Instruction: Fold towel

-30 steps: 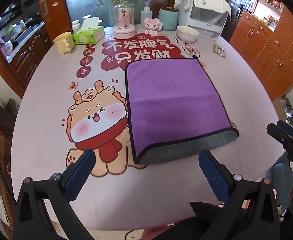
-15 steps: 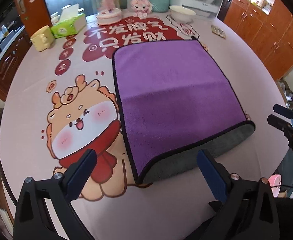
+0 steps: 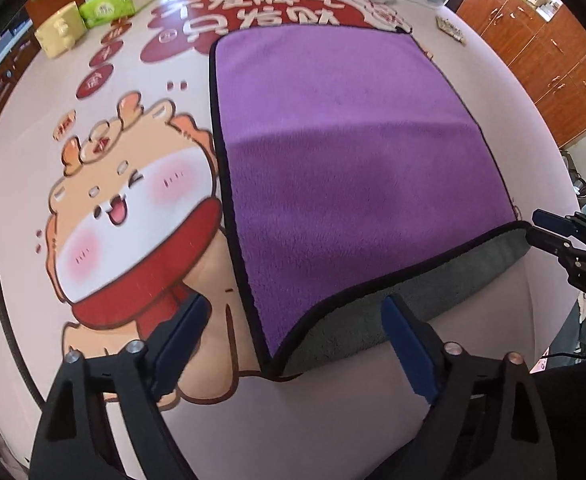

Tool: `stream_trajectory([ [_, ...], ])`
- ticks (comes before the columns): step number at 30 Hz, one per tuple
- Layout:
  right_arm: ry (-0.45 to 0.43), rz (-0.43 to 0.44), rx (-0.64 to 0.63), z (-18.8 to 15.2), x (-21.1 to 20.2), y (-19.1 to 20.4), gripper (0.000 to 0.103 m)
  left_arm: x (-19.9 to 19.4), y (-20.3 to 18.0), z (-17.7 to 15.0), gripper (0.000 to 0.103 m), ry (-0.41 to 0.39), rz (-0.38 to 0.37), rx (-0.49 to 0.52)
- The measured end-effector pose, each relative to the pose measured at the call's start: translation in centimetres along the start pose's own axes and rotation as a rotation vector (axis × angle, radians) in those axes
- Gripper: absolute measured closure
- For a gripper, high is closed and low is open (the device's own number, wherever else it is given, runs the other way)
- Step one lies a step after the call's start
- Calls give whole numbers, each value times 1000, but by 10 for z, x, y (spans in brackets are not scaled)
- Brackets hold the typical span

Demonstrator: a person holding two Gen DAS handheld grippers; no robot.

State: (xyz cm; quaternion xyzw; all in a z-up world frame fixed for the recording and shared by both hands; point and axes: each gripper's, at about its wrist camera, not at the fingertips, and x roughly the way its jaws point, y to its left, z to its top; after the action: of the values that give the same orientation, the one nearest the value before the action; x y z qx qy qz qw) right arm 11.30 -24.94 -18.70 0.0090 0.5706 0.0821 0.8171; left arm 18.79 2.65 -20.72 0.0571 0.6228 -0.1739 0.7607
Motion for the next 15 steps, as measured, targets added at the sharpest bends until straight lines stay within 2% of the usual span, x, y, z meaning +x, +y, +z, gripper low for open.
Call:
stream_trajectory([
  [4, 27, 9, -13, 0, 8, -1, 73, 8, 1, -3, 28, 33, -29, -16],
  [7, 39, 10, -25, -1, 10, 0, 78, 13, 0, -4, 31, 56, -51, -12],
  [10, 46, 7, -32, -2, 12, 0, 80, 16, -1, -3, 37, 74, -74, -10],
  [12, 46, 5, -32, -2, 12, 0, 81, 18, -2, -2, 39, 75, -65, -4],
  [15, 43, 0, -31, -2, 11, 0, 85, 17, -3, -1, 48, 69, -61, -4],
])
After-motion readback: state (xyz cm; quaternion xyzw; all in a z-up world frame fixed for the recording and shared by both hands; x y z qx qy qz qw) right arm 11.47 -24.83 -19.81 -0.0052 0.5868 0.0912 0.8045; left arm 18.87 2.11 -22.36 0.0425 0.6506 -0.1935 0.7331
